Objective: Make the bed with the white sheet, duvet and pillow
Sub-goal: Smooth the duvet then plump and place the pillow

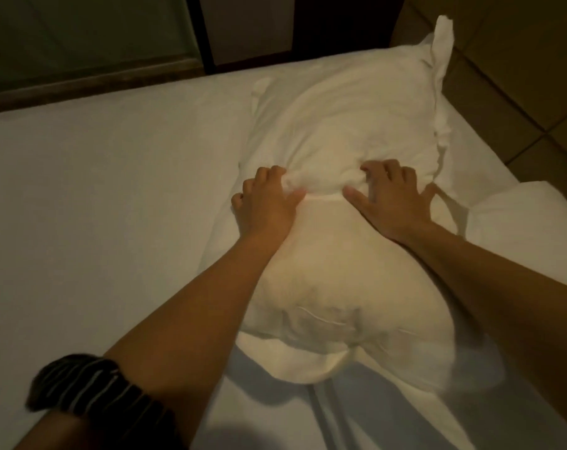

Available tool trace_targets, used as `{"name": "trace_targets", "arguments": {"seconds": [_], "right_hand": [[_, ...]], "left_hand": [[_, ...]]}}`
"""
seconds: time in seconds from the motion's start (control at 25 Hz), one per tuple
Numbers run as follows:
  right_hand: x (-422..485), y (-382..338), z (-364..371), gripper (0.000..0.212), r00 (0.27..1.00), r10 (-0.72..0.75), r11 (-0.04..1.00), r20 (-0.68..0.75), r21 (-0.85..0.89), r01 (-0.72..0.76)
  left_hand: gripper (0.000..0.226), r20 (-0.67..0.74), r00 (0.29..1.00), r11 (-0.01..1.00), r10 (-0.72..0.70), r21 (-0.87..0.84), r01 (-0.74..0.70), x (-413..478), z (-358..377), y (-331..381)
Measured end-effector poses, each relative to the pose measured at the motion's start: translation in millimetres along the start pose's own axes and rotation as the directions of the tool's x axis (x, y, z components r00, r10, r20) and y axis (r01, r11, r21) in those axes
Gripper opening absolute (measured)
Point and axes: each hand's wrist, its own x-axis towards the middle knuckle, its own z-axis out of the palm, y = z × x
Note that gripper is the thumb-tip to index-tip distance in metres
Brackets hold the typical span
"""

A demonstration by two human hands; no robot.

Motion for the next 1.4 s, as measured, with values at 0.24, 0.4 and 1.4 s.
{"name": "trace_targets", "arguments": {"seconds": [0.24, 0.4, 1.4], "right_hand": [[17.0, 1.0, 66.8, 0.026, 0.966, -0.128, 0.989, -0.223, 0.043, 0.141], [11.0, 1.0, 71.9, 0.029, 0.949, -0.136, 0.989, -0.285, 0.021, 0.148], [-348.6, -373.7, 129.3, 0.047, 0.483, -0.411, 0.638, -0.774, 0.134, 0.758]], "left_hand": [[0.013, -0.42, 0.905, 0.995, 0.068, 0.096, -0.031, 5.4, 61.0, -21.9], [0.024, -0.432, 0.892, 0.989, 0.133, 0.119, -0.09, 5.0, 69.9, -26.2], [0.057, -0.652, 0.723, 0.969, 0.23, 0.222, -0.108, -363.7, -207.9, -399.5]]}}
